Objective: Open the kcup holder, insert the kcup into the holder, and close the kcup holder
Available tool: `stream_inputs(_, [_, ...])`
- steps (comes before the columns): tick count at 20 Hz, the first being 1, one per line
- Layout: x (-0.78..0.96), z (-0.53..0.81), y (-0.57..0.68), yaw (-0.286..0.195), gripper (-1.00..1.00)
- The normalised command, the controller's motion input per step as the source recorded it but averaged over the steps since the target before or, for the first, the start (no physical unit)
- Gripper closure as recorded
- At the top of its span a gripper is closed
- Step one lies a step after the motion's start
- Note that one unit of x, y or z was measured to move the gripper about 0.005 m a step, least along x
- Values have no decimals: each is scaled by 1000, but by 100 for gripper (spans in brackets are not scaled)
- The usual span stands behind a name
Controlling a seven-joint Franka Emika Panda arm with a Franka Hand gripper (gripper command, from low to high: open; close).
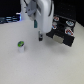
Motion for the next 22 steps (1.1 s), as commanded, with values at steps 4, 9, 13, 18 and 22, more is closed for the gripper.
stream_inputs(4, [-349,-281,-486,-226,-100])
stream_inputs(9, [-370,-356,-498,-227,-100])
stream_inputs(13, [-363,-454,-504,-236,-100])
stream_inputs(18, [-352,-481,-533,-218,-100])
stream_inputs(22, [-297,-469,-501,-224,-100])
